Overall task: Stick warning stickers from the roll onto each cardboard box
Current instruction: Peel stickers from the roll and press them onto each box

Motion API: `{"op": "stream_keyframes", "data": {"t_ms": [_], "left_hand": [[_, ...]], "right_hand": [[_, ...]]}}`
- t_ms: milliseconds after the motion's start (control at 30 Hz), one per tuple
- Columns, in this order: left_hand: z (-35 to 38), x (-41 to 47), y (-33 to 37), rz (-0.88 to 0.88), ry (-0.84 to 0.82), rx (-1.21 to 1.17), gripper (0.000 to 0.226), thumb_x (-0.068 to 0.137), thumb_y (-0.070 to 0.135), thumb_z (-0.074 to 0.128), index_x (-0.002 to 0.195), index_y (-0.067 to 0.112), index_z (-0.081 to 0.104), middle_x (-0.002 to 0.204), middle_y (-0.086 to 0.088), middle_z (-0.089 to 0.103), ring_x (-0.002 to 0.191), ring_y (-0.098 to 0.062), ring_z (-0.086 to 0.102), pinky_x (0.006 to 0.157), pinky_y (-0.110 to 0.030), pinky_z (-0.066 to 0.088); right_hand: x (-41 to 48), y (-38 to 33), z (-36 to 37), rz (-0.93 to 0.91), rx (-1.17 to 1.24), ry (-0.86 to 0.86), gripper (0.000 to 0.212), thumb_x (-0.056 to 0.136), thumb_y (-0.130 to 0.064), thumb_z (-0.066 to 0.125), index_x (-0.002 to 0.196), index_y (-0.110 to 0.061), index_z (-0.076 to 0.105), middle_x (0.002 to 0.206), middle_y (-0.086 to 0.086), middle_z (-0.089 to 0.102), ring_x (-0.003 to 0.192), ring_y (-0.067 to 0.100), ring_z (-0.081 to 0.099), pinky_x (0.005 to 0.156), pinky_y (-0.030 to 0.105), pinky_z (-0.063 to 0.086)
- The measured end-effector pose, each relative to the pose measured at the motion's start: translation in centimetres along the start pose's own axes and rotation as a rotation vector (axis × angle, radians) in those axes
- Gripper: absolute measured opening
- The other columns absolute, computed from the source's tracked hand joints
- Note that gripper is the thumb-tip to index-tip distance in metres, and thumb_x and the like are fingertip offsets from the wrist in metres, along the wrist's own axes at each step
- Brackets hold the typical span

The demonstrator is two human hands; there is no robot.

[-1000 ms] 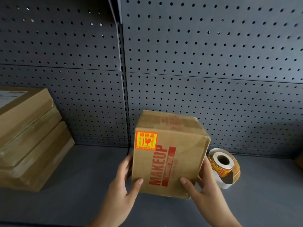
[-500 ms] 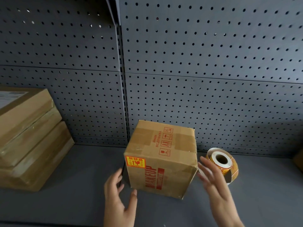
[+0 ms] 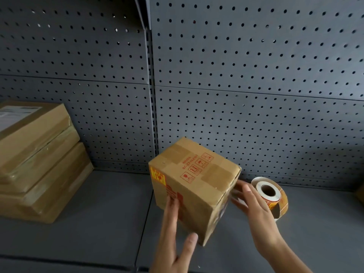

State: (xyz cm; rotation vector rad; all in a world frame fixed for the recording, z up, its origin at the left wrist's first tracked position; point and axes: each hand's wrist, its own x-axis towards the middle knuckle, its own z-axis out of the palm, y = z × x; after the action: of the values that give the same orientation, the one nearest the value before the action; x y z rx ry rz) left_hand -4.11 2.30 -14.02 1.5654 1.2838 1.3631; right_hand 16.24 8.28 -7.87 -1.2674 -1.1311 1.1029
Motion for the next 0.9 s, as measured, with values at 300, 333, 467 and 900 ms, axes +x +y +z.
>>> {"op": "stream_keyframes", "data": {"t_ms": [300,333,467,900], "left_hand": [[-3.7,4.2,0.6,-0.064,-0.215,-0.04,0.091,0.076,0.08,0.058,0.15,0.032,0.035,0.135,0.029,0.057,0.126,0.005,0.055,0.096,-0.009,0.044],[-3.9,4.5,0.6,-0.064,-0.213,-0.025,0.085,0.076,0.079,0.058,0.145,0.033,0.04,0.13,0.03,0.059,0.122,0.006,0.057,0.094,-0.009,0.045],[-4.6,5.4,1.0,-0.084,-0.214,-0.004,0.074,0.073,0.084,0.057,0.132,0.042,0.048,0.121,0.033,0.062,0.115,0.008,0.06,0.093,-0.016,0.051],[-0.8,-2.5,0.1,0.351,0.216,0.258,0.069,0.087,0.043,0.059,0.151,0.043,0.034,0.154,0.017,0.038,0.141,-0.002,0.039,0.111,-0.018,0.037]], "right_hand": [[-5.5,1.3,0.4,0.019,-0.048,-0.069,0.035,0.096,-0.046,0.056,0.111,-0.017,0.069,0.104,-0.006,0.075,0.104,0.008,0.068,0.104,0.048,0.049],[-5.6,1.3,0.5,0.029,-0.065,-0.074,0.033,0.095,-0.042,0.052,0.111,-0.018,0.069,0.104,-0.009,0.074,0.104,0.006,0.068,0.105,0.047,0.048],[-5.2,1.4,0.0,0.052,-0.079,-0.08,0.035,0.096,-0.045,0.052,0.113,-0.018,0.068,0.107,-0.007,0.074,0.104,0.011,0.069,0.101,0.046,0.052],[6.5,-0.3,-0.1,0.078,-0.031,-0.025,0.032,0.108,-0.031,0.04,0.133,-0.032,0.058,0.134,-0.011,0.063,0.127,0.01,0.057,0.114,0.04,0.042]]}}
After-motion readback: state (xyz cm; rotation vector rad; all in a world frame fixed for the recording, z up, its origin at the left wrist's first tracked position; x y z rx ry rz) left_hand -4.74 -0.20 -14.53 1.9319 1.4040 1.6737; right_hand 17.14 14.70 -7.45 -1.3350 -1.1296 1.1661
